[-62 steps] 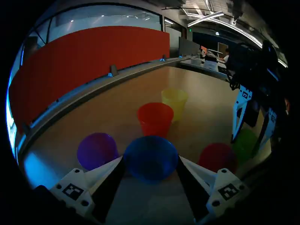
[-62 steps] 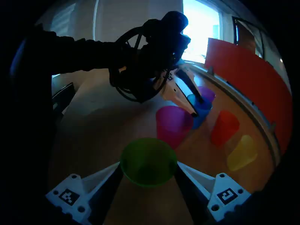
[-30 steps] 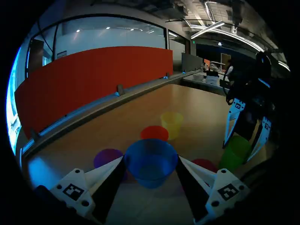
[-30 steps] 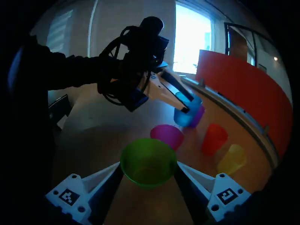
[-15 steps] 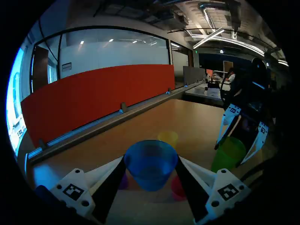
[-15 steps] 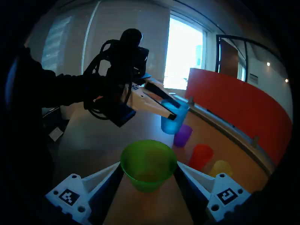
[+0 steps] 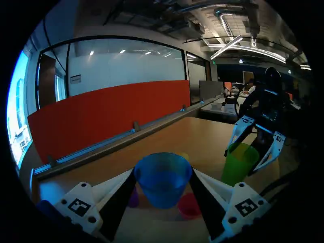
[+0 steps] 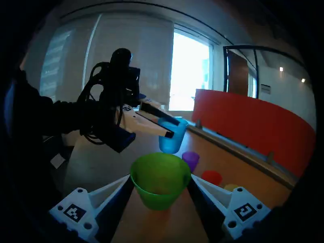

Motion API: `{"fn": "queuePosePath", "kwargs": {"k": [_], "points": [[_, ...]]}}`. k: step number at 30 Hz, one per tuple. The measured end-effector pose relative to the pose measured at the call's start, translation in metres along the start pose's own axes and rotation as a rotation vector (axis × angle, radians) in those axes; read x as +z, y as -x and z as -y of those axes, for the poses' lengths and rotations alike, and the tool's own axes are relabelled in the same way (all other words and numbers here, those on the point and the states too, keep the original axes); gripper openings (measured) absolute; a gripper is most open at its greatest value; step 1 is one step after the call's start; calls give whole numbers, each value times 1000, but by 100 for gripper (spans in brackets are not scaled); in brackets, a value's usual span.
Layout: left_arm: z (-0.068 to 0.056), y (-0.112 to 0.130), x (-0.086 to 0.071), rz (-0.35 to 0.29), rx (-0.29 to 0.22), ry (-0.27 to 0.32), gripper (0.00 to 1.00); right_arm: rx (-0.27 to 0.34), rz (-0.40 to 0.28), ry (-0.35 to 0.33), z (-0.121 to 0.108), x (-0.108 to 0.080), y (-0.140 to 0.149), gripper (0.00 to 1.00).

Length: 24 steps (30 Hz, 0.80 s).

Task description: Pour water

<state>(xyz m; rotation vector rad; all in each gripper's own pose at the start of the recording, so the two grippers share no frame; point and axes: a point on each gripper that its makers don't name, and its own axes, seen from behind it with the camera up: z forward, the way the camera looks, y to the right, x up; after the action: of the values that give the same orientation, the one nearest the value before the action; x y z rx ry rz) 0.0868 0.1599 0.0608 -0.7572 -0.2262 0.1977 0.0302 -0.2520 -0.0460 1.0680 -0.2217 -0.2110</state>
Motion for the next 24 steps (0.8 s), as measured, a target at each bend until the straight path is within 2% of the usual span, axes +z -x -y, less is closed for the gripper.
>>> {"fn": "queuePosePath", "kwargs": {"k": [8,14,24], "points": [[-5,-13,-12,-25,-12,-10,88,16,-61,24,-7,-2,-24,91],[-9,-21,-19,-41,-3,-15,88,19,-91,31,-10,-3,-39,91],[-10,-25,-27,-44,-18,-22,88,47,-140,44,-17,-4,-54,91]]}}
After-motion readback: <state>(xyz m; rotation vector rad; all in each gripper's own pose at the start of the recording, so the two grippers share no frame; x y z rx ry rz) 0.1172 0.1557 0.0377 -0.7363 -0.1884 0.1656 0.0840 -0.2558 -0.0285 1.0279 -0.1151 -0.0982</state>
